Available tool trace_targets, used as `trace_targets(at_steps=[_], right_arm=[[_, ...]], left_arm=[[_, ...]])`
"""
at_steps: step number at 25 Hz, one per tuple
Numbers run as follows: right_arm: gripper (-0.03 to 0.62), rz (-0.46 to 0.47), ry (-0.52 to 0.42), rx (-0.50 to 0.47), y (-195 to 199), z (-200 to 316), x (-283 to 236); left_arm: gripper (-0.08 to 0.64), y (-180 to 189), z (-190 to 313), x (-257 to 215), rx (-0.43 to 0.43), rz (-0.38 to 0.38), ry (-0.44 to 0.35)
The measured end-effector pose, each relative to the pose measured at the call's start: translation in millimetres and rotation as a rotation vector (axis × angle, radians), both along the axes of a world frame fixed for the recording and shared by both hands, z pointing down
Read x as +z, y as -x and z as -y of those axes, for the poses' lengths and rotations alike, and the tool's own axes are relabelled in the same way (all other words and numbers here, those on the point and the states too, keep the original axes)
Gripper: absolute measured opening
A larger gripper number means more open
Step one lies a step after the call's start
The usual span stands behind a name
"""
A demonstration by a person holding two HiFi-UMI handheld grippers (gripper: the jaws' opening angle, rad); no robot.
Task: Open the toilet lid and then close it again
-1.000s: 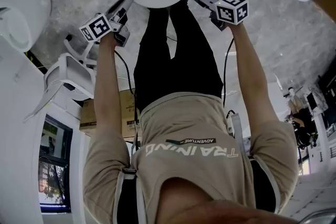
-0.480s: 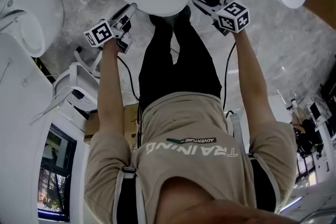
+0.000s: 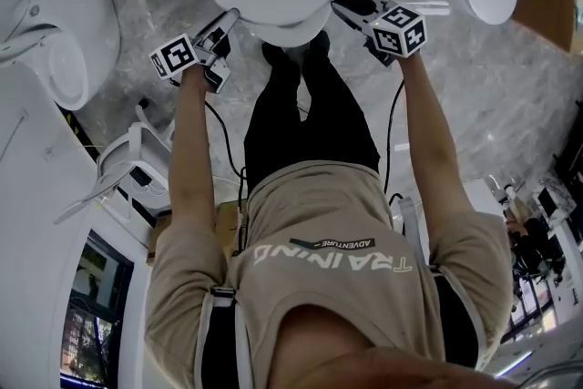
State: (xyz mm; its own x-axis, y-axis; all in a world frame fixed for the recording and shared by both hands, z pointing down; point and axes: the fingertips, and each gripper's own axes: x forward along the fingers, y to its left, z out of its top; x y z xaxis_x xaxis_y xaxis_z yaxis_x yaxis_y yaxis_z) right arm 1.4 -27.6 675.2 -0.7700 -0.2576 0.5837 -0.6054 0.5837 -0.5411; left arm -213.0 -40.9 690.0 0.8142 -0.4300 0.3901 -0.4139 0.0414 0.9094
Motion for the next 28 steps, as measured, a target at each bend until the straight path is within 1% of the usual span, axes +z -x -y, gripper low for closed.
trace_targets(at_steps=[2,4,7,8,10,13,15,17,18,20,22,23,25,26,28], right_arm=[[0.052,-0.024,-0.017,0.011,-6.4,-0.9,-13.7],[0.052,-0.041,-0.006,0.019,-11.3,-4.2,-22.6],[0.041,-0.049,0.040,-0.049,0.0,-14.8,-29.1],[0.041,-0.056,0.042,-0.072,6.6,-17.4,-31.0],[0.041,-0.074,0.030,-0.086,18.9,-17.6,-33.0],[0.040,-0.104,0.013,-0.051,31.6,-13.4,-31.9],[0.035,-0.119,0.003,-0.001,32.4,-7.5,-34.2],[0.035,-0.131,0.004,0.022,31.2,-0.9,-39.2],[0.035,-0.140,0.008,0.017,31.2,1.0,-40.9],[0.035,-0.156,0.026,-0.004,30.4,1.9,-40.5],[0.035,-0.149,0.056,0.005,27.4,4.5,-39.3],[0.035,-0.141,0.066,0.017,26.1,6.6,-40.0],[0.035,-0.129,0.069,0.035,25.6,9.9,-42.9],[0.035,-0.123,0.067,0.036,26.0,11.0,-44.5],[0.034,-0.122,0.061,0.021,26.8,12.9,-47.3]], left_arm=[[0.169,-9.8,3.6,-13.1,-0.003,-0.016,-0.007],[0.169,-16.8,2.8,-22.2,0.005,-0.025,-0.007],[0.170,-18.8,4.5,-26.4,0.022,-0.039,-0.002],[0.170,-18.9,5.7,-26.7,0.030,-0.044,0.000],[0.170,-19.7,7.6,-27.3,0.051,-0.046,-0.001],[0.173,-20.5,9.1,-31.2,0.070,-0.050,-0.013],[0.176,-22.2,11.7,-36.4,0.081,-0.057,-0.027],[0.178,-23.8,14.7,-42.2,0.097,-0.059,-0.039],[0.178,-24.0,15.2,-43.9,0.108,-0.050,-0.045],[0.178,-24.4,13.8,-44.5,0.144,-0.009,-0.063],[0.176,-26.1,10.3,-44.6,0.188,0.032,-0.089],[0.155,-27.1,7.9,-45.3,0.208,0.043,-0.098],[0.150,-28.6,2.0,-46.4,0.235,0.062,-0.108],[0.134,-29.1,0.0,-45.8,0.245,0.084,-0.115],[0.089,-29.6,1.0,-42.4,0.247,0.157,-0.134]])
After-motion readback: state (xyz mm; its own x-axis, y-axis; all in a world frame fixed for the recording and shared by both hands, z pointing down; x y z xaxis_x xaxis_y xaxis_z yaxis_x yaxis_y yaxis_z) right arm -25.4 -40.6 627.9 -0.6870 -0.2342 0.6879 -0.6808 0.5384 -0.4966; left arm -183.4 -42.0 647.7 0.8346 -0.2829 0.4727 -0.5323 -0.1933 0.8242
